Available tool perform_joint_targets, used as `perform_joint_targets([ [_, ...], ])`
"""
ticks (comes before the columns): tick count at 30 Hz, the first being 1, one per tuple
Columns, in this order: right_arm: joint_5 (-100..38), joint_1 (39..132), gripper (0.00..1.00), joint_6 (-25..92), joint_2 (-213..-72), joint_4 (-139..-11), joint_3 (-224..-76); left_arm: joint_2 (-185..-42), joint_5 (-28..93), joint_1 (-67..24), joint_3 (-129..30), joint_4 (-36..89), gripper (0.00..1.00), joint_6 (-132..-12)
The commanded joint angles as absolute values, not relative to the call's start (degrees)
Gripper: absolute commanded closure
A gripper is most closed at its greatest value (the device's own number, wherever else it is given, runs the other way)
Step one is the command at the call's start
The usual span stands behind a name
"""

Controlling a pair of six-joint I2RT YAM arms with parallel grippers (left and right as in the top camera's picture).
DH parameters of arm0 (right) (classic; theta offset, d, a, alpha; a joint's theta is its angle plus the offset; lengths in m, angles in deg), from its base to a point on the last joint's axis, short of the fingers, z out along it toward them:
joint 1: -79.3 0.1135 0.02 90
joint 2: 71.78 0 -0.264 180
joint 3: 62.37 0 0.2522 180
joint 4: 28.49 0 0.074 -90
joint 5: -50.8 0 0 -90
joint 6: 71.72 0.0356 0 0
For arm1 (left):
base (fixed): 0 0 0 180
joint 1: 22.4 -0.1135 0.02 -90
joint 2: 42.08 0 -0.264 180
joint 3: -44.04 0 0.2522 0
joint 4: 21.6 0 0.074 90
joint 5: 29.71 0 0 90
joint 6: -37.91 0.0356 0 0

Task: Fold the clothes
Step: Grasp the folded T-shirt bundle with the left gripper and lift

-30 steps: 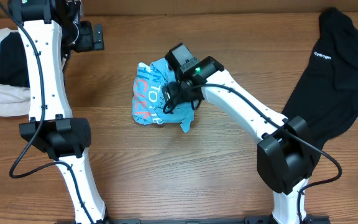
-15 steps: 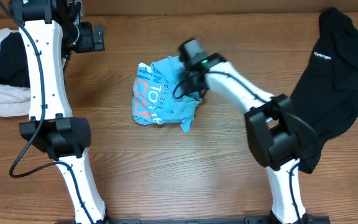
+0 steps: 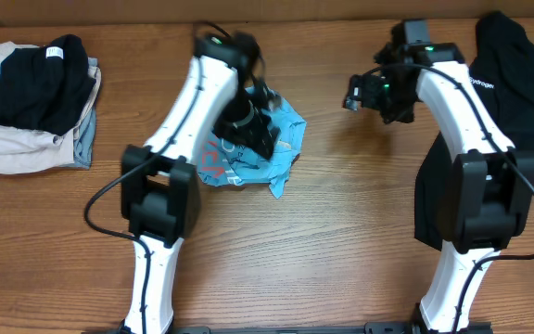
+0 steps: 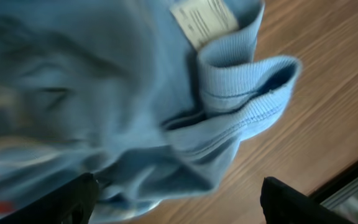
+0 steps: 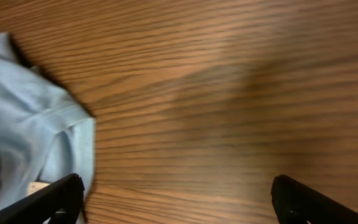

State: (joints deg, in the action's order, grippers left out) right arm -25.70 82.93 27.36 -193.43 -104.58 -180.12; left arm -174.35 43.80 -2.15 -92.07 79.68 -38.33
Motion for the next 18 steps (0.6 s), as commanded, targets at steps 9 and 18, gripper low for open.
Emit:
perform_joint_targets([
  [9,-25.4,80.0,0.0,27.7,-190.3,-104.6,-181.3,-174.0,87.1,-4.8,-70.2,62.2,0.0,-53.6],
  [18,-25.4,80.0,0.0,27.7,-190.3,-104.1,-181.3,-163.3,70.6,2.8,-79.2,61.8,0.0,-34.0],
])
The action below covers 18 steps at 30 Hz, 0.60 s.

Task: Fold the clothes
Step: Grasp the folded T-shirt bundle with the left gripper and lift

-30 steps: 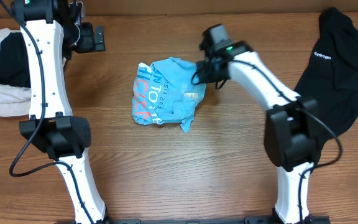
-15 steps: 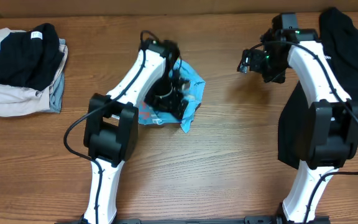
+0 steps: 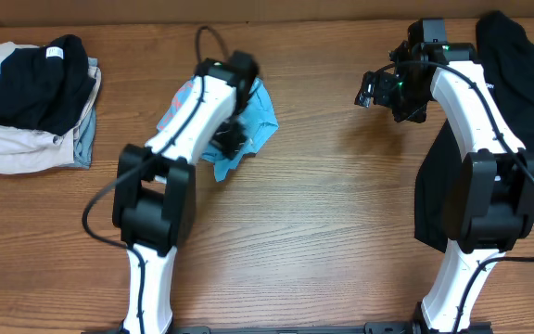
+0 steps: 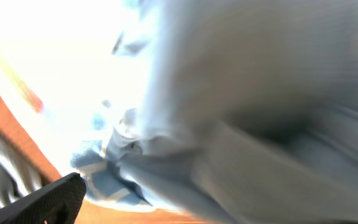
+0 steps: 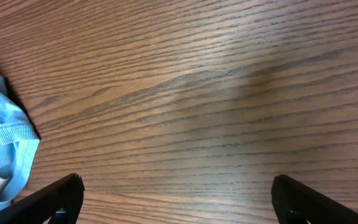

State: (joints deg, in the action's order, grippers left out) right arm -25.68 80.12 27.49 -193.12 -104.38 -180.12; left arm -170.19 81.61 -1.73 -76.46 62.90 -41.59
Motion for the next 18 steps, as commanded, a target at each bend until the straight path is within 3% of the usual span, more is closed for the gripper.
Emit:
perform_joint_targets([
  [1,-25.4,80.0,0.0,27.7,-190.3,-104.0,-181.3,-162.9,66.7,4.2,-79.2,60.7,0.0,-33.2],
  [6,-25.4,80.0,0.0,27.6,-190.3,-104.3,-181.2,-167.4,62.4,4.5,-76.2,56.8,0.0,-34.9],
  [11,-25.4,80.0,0.0,27.4,-190.3,-104.5,-181.2,-175.4,77.1,3.5,-76.2,52.9,0.0,-45.3],
  [15,-25.4,80.0,0.0,27.2,-190.3,-104.9,-181.2,-176.2,77.4,2.5,-75.8,50.5,0.0,-50.2],
  [18,-25.4,80.0,0.0,27.2,-190.3,-104.9,-181.2,-176.6,75.9,0.2,-75.8,50.6,0.63,-50.8],
])
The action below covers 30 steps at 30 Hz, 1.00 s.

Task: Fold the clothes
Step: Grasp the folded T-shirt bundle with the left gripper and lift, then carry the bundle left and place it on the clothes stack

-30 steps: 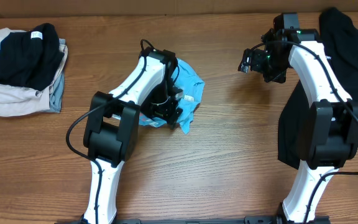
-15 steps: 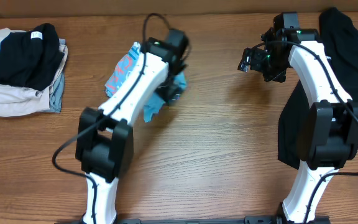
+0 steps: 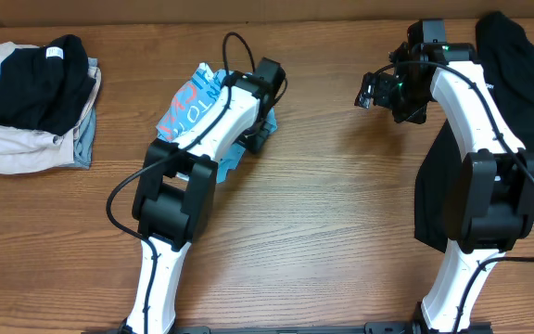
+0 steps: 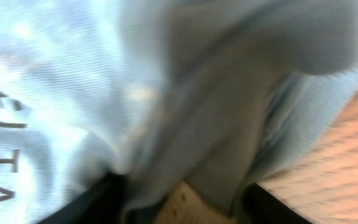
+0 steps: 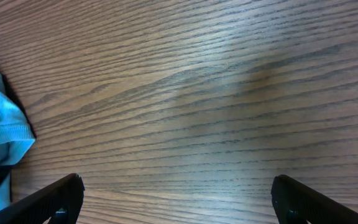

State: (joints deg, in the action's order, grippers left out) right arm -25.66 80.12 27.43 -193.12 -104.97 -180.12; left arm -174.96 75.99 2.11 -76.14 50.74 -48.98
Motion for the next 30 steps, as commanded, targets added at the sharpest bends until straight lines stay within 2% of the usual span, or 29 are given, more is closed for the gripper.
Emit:
perform_joint_targets([
  [1,-25.4,80.0,0.0,27.2,-190.3,-104.9,-181.2,-177.2,74.6,-0.3,-75.8,50.3,0.77,-50.8],
  [3,-25.4,80.0,0.0,27.2,-190.3,-104.8,-181.2,-179.4,72.9,-1.0,-75.8,49.5,0.96,-47.1],
  [8,-25.4,80.0,0.0,27.2,-190.3,-104.8,-181.2,-177.9,73.6,-3.2,-86.1,59.5,0.96,-47.8],
  [11,-25.4,80.0,0.0,27.2,-190.3,-105.4,-181.2,-176.9,72.9,-6.5,-106.4,72.7,0.96,-45.3],
  [17,-25.4,80.0,0.0,27.3,-190.3,-106.2,-181.2,-176.9,72.8,-15.4,-137.6,84.6,0.96,-38.9],
  [23,-25.4,80.0,0.0,27.3,-190.3,-107.4,-181.2,-176.7,78.0,-25.6,-146.6,85.4,0.96,-38.3],
  [30,-24.5,80.0,0.0,27.3,-190.3,-109.1,-181.2,-176.4,78.6,-39.1,-146.9,81.2,0.96,-35.7],
])
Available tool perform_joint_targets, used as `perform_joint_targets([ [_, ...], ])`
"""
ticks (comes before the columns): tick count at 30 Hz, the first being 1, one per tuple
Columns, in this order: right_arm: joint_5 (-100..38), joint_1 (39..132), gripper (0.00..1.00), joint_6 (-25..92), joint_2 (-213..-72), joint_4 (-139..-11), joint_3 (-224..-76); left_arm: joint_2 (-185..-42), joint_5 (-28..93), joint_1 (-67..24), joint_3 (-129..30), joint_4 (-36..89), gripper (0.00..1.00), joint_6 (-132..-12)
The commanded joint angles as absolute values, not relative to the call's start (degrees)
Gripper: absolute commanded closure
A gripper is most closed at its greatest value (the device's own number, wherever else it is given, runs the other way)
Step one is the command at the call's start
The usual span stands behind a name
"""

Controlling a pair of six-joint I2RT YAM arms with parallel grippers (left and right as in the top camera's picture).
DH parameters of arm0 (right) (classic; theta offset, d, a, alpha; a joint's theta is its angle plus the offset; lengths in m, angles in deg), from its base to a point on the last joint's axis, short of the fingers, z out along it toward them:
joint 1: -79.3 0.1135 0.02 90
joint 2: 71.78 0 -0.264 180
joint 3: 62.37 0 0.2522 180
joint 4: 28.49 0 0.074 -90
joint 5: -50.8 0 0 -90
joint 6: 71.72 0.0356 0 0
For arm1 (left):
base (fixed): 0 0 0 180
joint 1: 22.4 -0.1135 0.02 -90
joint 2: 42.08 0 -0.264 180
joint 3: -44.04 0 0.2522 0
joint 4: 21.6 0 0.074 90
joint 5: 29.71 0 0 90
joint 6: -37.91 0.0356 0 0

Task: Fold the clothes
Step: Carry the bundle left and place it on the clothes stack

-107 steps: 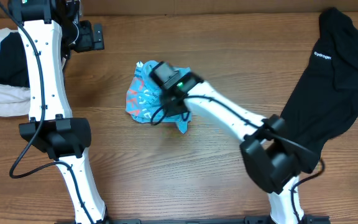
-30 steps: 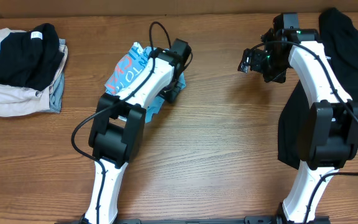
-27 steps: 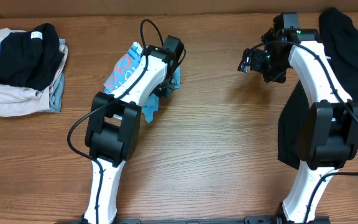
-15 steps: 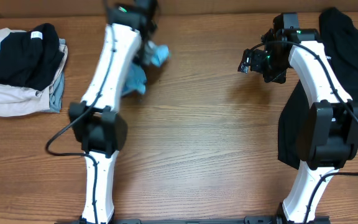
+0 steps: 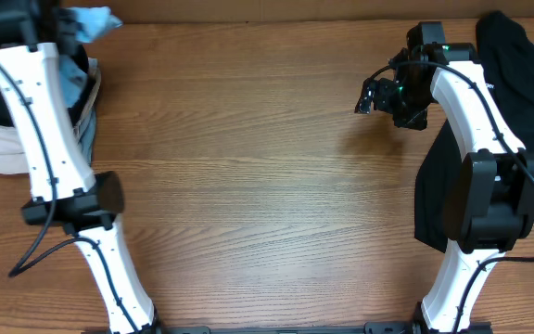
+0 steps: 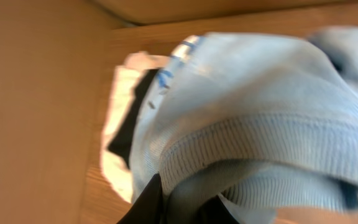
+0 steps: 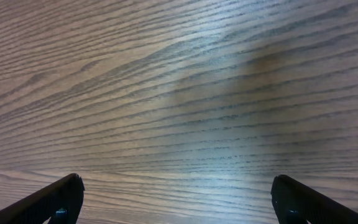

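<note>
A light blue shirt (image 5: 93,19) hangs bunched at the table's far left back corner, with my left gripper (image 5: 70,20) shut on it. In the left wrist view the blue shirt (image 6: 260,118) fills most of the frame, its ribbed hem pinched in my left gripper (image 6: 185,208). Under it lies the stack of folded clothes (image 6: 122,118), cream and black. My right gripper (image 5: 367,96) hovers open over bare wood at the back right; in its own view the right gripper (image 7: 179,202) has nothing between its fingers.
The folded stack sits at the left edge, partly behind my left arm. A black garment (image 5: 517,51) lies at the back right corner and more black cloth (image 5: 429,199) lies along the right arm. A brown cardboard wall (image 6: 36,93) stands behind the table.
My left gripper, holding the blue shirt, was at the table's back middle and is now at the far left back corner, above the folded stack. The right gripper is nearly unmoved.
The blue shirt first lay crumpled in the table's middle under my left gripper. It then sat further back and to the left, gathered smaller, with the gripper on it. Now it hangs bunched over the folded stack. The right gripper stayed open at the back right.
</note>
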State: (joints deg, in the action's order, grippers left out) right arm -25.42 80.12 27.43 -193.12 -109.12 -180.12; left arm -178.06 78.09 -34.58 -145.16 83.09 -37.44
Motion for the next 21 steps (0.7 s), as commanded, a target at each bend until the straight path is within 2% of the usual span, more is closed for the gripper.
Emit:
perform_joint_targets([
  [1,-24.3,80.0,0.0,27.3,-190.3,-109.0,-181.2,-176.2,75.7,-41.6,-146.9,79.9,0.96,-35.3],
  [7,-22.3,80.1,0.0,29.0,-190.3,-106.9,-181.2,-172.6,60.4,-54.6,-146.9,73.1,0.96,-34.9],
  [10,-22.4,80.4,0.0,29.0,-190.3,-106.9,-181.2,-172.6,57.0,-59.2,-146.8,69.7,0.96,-34.6],
  [14,-22.4,81.1,0.0,29.0,-190.3,-107.1,-181.2,-174.8,55.3,-62.6,-144.2,64.6,0.96,-31.3],
  [21,-22.4,82.2,0.0,29.0,-190.3,-107.1,-181.2,-177.3,55.4,-62.8,-132.8,53.3,0.96,-32.1],
])
